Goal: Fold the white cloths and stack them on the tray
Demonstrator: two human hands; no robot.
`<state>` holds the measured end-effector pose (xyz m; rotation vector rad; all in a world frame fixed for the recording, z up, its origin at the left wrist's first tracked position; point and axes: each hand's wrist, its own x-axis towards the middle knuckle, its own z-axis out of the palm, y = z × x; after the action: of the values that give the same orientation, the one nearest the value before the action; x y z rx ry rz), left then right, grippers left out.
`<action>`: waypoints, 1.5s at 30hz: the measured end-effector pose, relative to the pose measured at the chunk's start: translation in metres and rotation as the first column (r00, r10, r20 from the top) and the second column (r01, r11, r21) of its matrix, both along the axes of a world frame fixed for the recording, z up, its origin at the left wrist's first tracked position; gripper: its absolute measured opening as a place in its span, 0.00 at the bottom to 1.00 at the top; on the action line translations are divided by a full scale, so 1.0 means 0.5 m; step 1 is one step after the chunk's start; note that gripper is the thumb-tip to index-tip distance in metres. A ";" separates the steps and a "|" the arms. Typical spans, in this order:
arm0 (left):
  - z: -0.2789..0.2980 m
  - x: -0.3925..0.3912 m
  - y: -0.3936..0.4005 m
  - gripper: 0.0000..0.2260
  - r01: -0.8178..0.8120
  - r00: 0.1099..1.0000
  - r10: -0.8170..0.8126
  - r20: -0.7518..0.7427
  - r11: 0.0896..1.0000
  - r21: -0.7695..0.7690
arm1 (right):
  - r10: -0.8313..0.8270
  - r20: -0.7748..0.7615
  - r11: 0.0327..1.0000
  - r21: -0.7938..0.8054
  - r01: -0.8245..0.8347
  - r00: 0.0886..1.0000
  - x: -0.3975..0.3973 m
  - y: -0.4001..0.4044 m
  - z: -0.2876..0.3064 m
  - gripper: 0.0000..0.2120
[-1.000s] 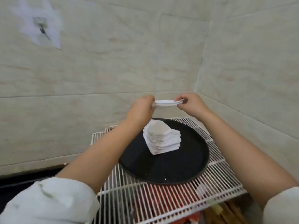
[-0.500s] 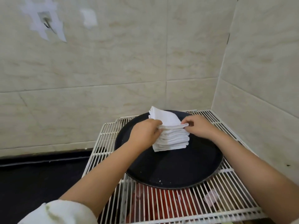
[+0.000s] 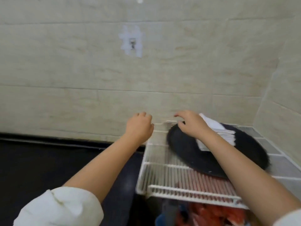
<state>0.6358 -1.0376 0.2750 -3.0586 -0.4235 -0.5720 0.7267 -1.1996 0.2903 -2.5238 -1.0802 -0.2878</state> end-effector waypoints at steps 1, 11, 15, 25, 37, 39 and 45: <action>0.001 -0.053 0.046 0.17 -0.046 0.999 0.046 -0.014 0.999 0.019 | 0.049 0.007 0.999 -0.008 -0.049 0.999 -0.040 0.057 0.005 0.18; -0.036 -0.676 0.480 0.17 -0.558 0.826 0.563 -0.021 0.823 0.108 | 0.521 0.038 0.853 -0.063 -0.518 0.853 -0.542 0.621 -0.017 0.22; -0.068 -0.902 0.598 0.18 -0.725 0.683 0.730 -0.036 0.683 0.084 | 0.690 0.034 0.723 -0.075 -0.687 0.723 -0.726 0.804 -0.043 0.22; -0.140 -1.292 0.936 0.17 -0.936 0.331 0.938 -0.108 0.341 0.091 | 0.867 -0.021 0.487 -0.181 -0.854 0.498 -1.071 1.278 -0.148 0.24; -0.131 -1.496 1.452 0.19 -0.969 0.225 0.965 -0.138 0.236 0.068 | 0.906 -0.105 0.392 -0.151 -0.907 0.409 -1.266 1.857 -0.152 0.23; -0.158 -1.531 1.536 0.19 -0.969 0.223 0.960 -0.172 0.238 0.069 | 0.900 -0.136 0.389 -0.175 -0.905 0.413 -1.287 1.943 -0.179 0.24; -0.233 -1.628 1.824 0.19 -0.959 0.269 0.937 -0.223 0.283 0.031 | 0.850 -0.149 0.469 -0.223 -0.854 0.505 -1.360 2.215 -0.259 0.23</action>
<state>-0.1782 -0.1259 0.1584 -2.1423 -2.1011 -0.1222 0.0469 -0.0921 0.1605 -1.7930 -2.3358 0.1952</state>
